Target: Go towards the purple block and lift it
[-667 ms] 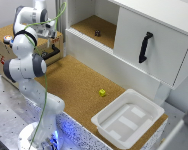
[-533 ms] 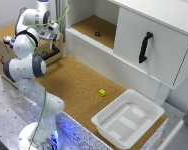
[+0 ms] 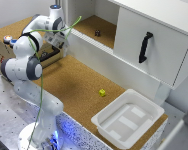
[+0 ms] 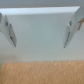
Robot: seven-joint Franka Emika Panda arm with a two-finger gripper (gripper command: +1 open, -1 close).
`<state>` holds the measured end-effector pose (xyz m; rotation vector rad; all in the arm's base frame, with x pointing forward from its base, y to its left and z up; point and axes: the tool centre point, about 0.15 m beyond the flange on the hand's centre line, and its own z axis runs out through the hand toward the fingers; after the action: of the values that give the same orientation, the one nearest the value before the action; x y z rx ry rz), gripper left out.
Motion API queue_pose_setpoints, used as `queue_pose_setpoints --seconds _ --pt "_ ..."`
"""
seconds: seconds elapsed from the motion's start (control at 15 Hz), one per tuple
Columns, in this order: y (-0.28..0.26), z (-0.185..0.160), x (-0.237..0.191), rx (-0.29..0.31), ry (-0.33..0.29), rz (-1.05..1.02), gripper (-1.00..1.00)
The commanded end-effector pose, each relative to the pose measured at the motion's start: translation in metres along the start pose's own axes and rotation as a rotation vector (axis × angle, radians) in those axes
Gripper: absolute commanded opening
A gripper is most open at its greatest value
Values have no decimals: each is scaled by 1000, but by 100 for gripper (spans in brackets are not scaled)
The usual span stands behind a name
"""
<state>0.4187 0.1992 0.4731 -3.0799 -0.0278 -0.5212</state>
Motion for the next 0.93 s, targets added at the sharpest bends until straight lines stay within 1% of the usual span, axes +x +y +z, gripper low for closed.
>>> queue_pose_setpoints --seconds 0.0,0.13,0.27,0.53,0.67,0.8,0.87 --pt "28 10 101 -38 41 -11 100" --pt "31 18 132 -19 35 -69 100" --pt "31 23 153 -2 58 -99 100" --pt "30 39 202 -7 85 -135 100" --pt "29 49 219 12 83 -135 100" --pt "26 61 233 4 87 -149 100" --pt "23 68 240 9 85 -155 100"
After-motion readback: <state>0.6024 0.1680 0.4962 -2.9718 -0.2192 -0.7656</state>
